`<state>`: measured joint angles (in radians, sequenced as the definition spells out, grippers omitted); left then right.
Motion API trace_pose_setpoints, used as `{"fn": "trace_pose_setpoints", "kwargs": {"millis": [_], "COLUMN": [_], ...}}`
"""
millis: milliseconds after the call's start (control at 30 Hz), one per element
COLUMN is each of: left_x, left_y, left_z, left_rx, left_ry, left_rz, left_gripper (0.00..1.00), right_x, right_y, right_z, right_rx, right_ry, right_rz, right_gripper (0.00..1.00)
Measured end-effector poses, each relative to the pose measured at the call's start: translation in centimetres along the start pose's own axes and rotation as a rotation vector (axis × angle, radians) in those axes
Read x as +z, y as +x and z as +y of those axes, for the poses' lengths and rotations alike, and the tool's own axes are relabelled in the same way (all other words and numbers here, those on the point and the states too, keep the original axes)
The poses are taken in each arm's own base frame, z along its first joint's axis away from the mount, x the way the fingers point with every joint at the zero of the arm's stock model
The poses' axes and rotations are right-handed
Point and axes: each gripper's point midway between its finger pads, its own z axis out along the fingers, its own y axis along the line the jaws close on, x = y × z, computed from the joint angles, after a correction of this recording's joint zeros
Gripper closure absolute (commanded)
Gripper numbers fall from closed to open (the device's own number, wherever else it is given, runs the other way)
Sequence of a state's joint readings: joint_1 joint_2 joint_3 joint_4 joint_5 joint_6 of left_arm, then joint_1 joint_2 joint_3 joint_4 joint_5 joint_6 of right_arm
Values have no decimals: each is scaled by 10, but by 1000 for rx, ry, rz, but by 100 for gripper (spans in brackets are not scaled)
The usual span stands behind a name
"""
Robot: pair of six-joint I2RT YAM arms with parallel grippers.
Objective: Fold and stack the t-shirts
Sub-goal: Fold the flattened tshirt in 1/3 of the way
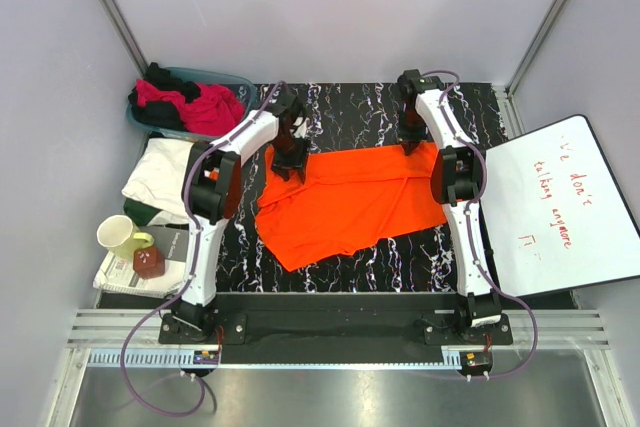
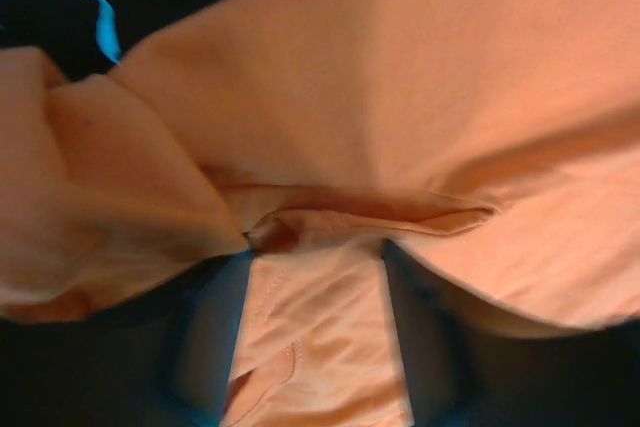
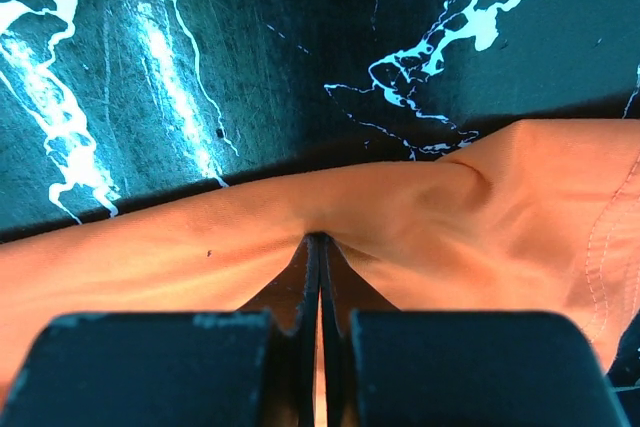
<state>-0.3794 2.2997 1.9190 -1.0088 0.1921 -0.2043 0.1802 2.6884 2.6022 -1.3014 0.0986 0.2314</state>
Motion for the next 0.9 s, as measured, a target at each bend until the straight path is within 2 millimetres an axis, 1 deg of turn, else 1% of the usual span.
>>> {"fn": "trace_pose_setpoints", "kwargs": {"millis": [33,67,100,333,400,500,633,700,767,833,900], "left_x": [0,0,1,2,-1,-15,-47,-65,-75,-78,-76], "left_y": [-3,-5,-7,-7,-5,-2,-2,-1,1,7,15], "left_z": [0,1,1,2,2,2,1,-4,-8,-13,-19], "left_rx": [0,0,-2,-4,-4,-2,7,18,26,38,58], "left_ry": [-2,-3,-4,-9,-11,-26,-53,-57,-58,-58,-60], "left_rz": [-8,-14,-19,-18,-20,-28,-73,-99,-112,-99,-73], "left_gripper": [87,97,100,100,100,100,100,100,99,98,98], "right_x": [0,0,0,0,1,1,1,1,1,1,1], "right_y": [0,0,0,0,0,0,0,0,0,1,1], "right_z": [0,0,0,0,0,1,1,1,1,1,2], "right_rx": [1,3,4,7,8,8,9,10,10,10,10], "right_ry": [-4,-8,-12,-27,-31,-33,-36,-37,-37,-40,-44], "right_rz": [1,3,4,9,10,11,12,12,13,13,14], "right_gripper": [100,100,100,100,100,100,100,100,100,100,100]}}
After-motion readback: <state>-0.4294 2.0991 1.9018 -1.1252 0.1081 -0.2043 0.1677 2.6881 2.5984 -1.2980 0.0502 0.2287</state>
